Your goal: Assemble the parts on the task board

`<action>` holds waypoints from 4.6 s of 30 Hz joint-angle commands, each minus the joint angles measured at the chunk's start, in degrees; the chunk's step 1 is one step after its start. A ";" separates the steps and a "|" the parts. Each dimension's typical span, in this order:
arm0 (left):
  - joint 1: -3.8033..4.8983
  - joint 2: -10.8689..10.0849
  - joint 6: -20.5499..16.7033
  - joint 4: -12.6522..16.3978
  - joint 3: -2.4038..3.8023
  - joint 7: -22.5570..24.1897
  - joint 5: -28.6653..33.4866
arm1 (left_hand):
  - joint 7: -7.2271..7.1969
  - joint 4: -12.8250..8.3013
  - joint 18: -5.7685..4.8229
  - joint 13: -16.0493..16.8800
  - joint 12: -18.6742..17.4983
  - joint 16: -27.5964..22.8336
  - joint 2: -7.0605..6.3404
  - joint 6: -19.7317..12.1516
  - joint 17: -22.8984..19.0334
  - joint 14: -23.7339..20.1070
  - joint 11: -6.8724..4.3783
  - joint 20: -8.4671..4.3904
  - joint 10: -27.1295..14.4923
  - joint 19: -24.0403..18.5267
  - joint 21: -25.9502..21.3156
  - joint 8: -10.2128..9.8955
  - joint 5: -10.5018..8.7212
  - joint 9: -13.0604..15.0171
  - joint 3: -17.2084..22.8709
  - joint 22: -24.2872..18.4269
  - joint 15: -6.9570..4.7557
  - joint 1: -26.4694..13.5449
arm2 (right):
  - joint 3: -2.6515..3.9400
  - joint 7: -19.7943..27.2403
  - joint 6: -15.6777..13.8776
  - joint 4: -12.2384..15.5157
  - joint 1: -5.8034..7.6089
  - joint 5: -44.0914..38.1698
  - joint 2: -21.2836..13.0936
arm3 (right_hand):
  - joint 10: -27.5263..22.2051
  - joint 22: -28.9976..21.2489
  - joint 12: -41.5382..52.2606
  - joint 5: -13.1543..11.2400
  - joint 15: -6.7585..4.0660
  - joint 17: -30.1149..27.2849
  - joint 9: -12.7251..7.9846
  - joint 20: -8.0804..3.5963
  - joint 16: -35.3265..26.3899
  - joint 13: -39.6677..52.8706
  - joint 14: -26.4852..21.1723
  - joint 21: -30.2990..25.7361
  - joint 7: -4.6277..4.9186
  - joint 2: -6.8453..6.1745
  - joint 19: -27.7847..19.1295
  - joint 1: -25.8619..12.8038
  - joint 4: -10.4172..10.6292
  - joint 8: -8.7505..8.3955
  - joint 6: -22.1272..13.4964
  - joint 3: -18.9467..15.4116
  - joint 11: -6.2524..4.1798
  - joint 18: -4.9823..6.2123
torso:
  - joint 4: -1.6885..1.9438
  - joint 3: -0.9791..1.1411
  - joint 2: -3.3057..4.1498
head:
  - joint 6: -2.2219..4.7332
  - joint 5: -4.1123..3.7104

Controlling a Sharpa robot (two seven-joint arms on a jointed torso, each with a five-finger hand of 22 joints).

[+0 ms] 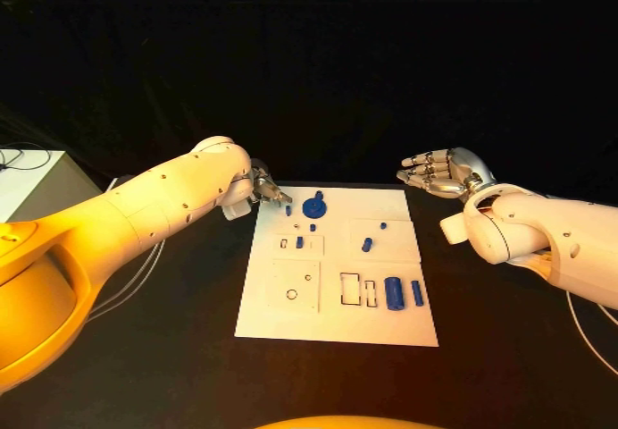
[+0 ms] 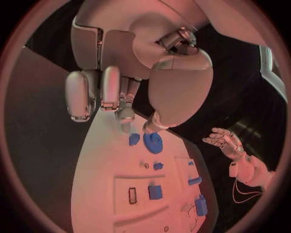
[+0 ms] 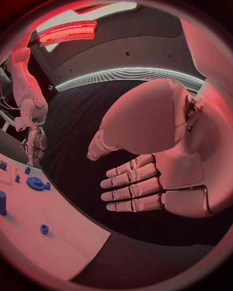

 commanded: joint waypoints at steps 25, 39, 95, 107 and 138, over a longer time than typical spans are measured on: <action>0.07 1.22 1.87 -0.98 -1.08 1.09 1.57 | 0.34 0.07 0.27 -0.18 -0.33 -0.05 0.29 0.30 12.99 5.16 0.17 0.37 -0.22 0.04 -0.02 -0.32 -0.03 -0.16 0.37 0.21 0.46 -0.32 | 0.06 0.07 1.21 0.05 0.10 0.00 0.45 | 0.33 -0.17 -0.26 0.32 0.18 -0.29 -0.09 0.02 -0.08 -0.03 -0.06 -0.26 3.19 0.41 -1.13 -0.16 -0.01 -0.36 0.61 -0.38 0.32 -0.38 | 0.05 -0.06 0.11 | -0.34 -0.15; 0.06 1.61 1.81 -1.50 -1.28 1.24 1.66 | 0.32 -0.12 0.27 -0.27 -0.34 -0.03 0.57 0.38 13.01 5.17 0.16 0.42 -0.31 0.06 0.00 -0.43 0.01 -0.24 0.75 0.26 0.47 0.08 | 0.07 0.11 1.12 0.14 0.16 0.00 0.52 | 0.35 -0.19 -0.25 0.34 0.20 -0.35 -0.09 0.02 -0.12 -0.03 -0.15 -0.27 3.19 0.42 -1.24 -0.20 0.01 -0.37 0.63 -0.41 0.32 -0.40 | 0.14 0.03 0.07 | -0.51 -0.45; 0.01 2.02 1.24 -3.12 -2.60 3.43 6.25 | 0.57 -15.21 0.19 -2.28 -1.06 0.39 3.12 0.37 13.72 5.47 0.11 0.41 -0.77 0.22 0.50 1.70 1.07 2.33 25.38 1.26 0.42 3.29 | 0.08 -0.05 1.88 -0.11 0.17 0.00 0.91 | 0.59 -0.25 -0.19 0.47 0.25 -0.58 -0.09 0.03 -0.19 -0.01 -0.36 -0.27 3.29 0.62 -1.72 -0.26 0.10 -0.36 0.90 -0.40 0.35 -0.45 | 0.15 0.08 0.09 | -0.47 -0.13; 0.07 -2.08 -1.15 2.77 -2.58 2.75 9.49 | -1.21 -19.98 -0.38 -0.21 0.36 1.07 0.73 4.39 15.09 6.07 -1.53 -0.75 2.77 2.24 2.16 3.35 17.50 3.59 29.71 4.19 -1.15 -3.52 | 0.08 -0.14 1.85 -0.21 0.16 0.01 0.55 | 0.59 -0.25 -0.19 0.47 0.25 -0.58 -0.09 0.03 -0.19 -0.01 -0.36 -0.27 3.29 0.62 -1.72 -0.26 0.10 -0.36 0.90 -0.40 0.35 -0.45 | 0.48 0.07 -0.17 | -0.47 -0.08; -0.82 -14.17 -14.17 25.75 -7.54 0.85 1.56 | -2.55 -23.93 -0.64 3.15 2.48 1.07 0.88 7.17 15.09 6.07 -2.87 -2.03 6.62 3.16 2.84 3.86 21.66 4.20 32.15 5.41 -2.42 -8.22 | 0.06 0.18 1.29 -1.07 0.04 0.00 -0.22 | 0.76 -0.27 -0.17 0.64 0.27 -0.74 -0.11 0.03 -0.17 -0.01 -0.39 -0.24 3.29 0.63 -1.91 -0.24 0.08 -0.38 1.07 -0.40 0.34 -0.46 | 1.51 -0.02 -1.06 | -1.68 0.24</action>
